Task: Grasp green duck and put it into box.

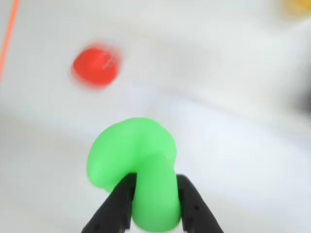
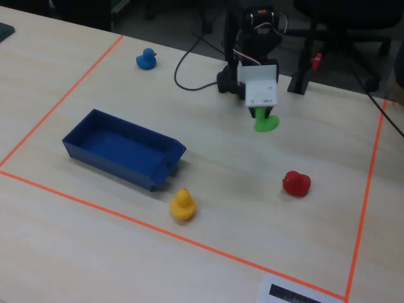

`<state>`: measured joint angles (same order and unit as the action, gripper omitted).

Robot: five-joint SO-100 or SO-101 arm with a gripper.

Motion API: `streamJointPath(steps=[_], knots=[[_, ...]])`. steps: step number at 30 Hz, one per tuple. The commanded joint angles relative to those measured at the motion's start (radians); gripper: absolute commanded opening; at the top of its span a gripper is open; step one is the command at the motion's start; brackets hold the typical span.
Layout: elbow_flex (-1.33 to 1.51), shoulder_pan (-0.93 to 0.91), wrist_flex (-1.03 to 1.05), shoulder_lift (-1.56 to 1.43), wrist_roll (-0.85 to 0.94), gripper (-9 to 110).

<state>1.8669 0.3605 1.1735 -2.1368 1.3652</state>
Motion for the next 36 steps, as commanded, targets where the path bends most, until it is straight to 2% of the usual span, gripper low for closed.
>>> streamJointPath(steps=[1, 8, 15, 36], knots=[[-0.227, -0.307, -0.072, 0.035, 0.081, 0], [-0.657, -0.666, 0.064, 0.299, 0.086, 0], [-0.927, -0.856, 0.135, 0.546, 0.089, 0], [-1.262, -0.973, 0.126, 1.088, 0.118, 0]])
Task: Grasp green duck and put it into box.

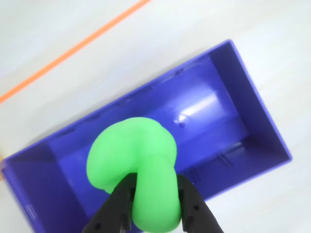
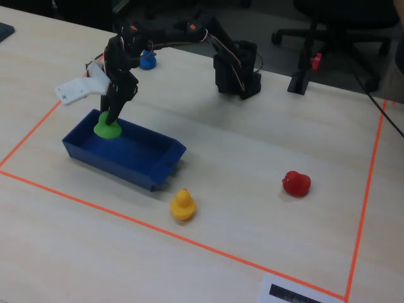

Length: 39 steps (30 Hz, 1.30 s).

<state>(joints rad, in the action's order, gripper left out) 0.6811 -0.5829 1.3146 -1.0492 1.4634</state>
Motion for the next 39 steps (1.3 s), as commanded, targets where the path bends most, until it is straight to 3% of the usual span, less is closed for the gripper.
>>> streamJointPath(steps=[1, 14, 22, 26, 34, 39], knots=[[-0.086, -0.035, -0.017, 0.015, 0.023, 0], [-0.141, -0.106, -0.067, 0.172, 0.077, 0], [-0.149, -0.132, -0.092, 0.204, 0.133, 15], [-0.156, -0.132, -0.084, 0.207, 0.135, 16], [-0.13, -0.104, -0.051, 0.092, 0.118, 15], [-0.123, -0.031, -0.112, -0.086, -0.012, 10]])
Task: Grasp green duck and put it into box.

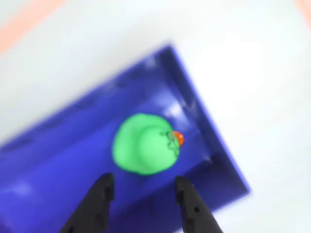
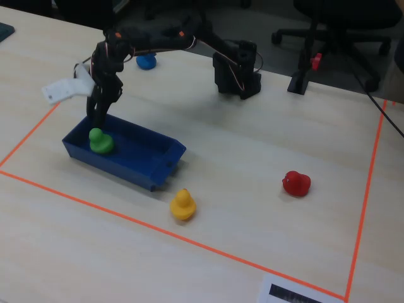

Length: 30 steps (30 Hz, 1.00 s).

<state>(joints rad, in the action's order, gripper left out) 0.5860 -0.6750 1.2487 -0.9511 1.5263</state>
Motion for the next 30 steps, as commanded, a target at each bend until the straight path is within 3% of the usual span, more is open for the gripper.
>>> streamJointPath(steps=[1, 5, 15, 22, 30], knots=[[-0.031, 0.081, -0.041, -0.221, -0.094, 9], [0.046, 0.176, 0.071, -0.419, -0.112, 1], [0.818, 0.385, 0.133, -1.129, -0.104, 0], [1.345, 0.4, 0.219, -1.529, -0.037, 0], [1.847, 0.39, 0.121, -1.891, 0.003, 0]])
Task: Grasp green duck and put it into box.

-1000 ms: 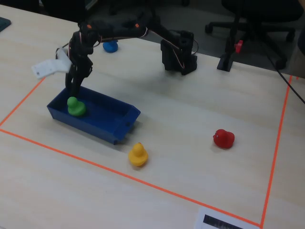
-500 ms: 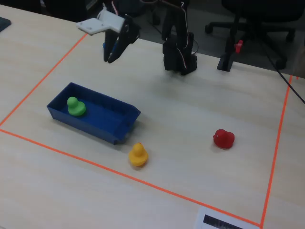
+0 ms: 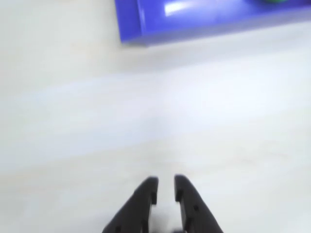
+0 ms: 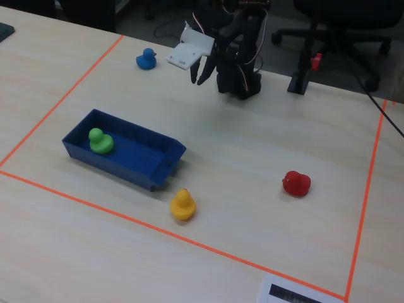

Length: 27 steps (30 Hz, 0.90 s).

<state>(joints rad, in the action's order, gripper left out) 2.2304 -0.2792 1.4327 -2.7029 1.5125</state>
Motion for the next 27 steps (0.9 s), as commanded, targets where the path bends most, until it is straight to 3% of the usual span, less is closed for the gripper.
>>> streamJointPath(steps=[1, 7, 27], knots=[[0.255, -0.006, -0.074, -0.178, 0.026, 0], [0.476, 0.009, -0.121, -0.342, 0.058, 0], [0.779, 0.175, -0.109, -0.595, 0.051, 0]])
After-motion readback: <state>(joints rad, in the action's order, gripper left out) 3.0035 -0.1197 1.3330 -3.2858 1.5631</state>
